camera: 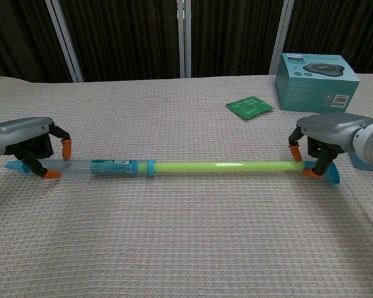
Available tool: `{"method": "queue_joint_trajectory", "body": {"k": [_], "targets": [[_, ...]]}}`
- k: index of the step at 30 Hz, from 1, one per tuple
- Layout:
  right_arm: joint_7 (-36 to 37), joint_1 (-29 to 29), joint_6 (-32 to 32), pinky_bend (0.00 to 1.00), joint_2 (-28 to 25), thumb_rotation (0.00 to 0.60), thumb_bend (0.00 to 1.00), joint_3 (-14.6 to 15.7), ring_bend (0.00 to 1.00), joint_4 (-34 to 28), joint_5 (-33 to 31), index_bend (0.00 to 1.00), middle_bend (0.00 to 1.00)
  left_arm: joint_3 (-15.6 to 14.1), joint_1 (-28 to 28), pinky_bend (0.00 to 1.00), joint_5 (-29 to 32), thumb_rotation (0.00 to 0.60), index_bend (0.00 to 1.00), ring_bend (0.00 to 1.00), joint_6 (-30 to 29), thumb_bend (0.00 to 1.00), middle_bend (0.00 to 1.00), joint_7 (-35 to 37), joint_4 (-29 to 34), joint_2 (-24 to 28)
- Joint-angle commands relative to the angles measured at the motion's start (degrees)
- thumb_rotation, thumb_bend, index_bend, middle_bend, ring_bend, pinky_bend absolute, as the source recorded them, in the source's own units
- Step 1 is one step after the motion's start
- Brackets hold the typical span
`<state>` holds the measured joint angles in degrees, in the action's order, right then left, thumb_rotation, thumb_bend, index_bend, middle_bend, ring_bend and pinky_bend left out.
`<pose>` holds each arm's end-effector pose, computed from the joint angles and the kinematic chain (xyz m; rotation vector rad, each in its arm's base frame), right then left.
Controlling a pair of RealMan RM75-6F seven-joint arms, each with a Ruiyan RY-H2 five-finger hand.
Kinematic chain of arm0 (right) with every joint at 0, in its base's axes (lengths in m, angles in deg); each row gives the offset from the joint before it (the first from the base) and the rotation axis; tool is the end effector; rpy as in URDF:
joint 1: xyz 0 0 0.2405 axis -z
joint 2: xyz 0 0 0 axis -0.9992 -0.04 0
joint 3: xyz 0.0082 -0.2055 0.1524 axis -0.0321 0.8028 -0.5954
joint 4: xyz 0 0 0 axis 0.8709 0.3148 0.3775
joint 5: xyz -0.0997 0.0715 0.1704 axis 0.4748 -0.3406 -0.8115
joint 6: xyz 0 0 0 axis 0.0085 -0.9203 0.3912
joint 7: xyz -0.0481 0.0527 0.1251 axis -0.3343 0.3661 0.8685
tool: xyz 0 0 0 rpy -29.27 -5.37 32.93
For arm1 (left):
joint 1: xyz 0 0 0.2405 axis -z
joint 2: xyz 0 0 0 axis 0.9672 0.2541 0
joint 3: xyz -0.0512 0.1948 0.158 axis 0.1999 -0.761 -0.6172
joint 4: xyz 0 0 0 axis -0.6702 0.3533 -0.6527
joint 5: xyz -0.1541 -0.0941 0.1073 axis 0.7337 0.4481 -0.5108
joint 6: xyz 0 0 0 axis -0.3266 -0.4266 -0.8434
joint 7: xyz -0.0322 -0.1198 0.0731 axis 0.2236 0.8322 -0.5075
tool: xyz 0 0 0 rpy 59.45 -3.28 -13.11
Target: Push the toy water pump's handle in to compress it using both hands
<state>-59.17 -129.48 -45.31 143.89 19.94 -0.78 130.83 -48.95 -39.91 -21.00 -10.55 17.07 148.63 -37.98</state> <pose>-0.2023 -0.3489 -0.0228 1.7805 -0.9698 0.6078 -0.2585 0.3478 -0.0102 -1.7779 -1.1274 -0.7783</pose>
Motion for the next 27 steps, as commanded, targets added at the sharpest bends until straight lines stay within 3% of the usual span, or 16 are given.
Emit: {"method": "queue_joint_trajectory", "body": {"k": [1, 27], "targets": [[0.2, -0.1, 0.0, 1.00, 0.0, 0.600, 0.44, -0.2, 1.00, -0.3, 0.1, 0.71, 1.00, 0.2, 0.1, 1.00, 0.1, 0.600, 0.78, 0.91, -0.2, 0.42, 0.99, -0.1, 0.7, 0.2], [-3.7, -6.5, 0.4, 1.00, 8.1, 0.600, 0.45, -3.9, 1.00, 0.7, -3.0, 0.72, 1.00, 4.1, 5.3, 1.00, 5.2, 0.600, 0.81, 0.91, -0.4, 0.43, 0.99, -8.6, 6.7, -5.1]]}}
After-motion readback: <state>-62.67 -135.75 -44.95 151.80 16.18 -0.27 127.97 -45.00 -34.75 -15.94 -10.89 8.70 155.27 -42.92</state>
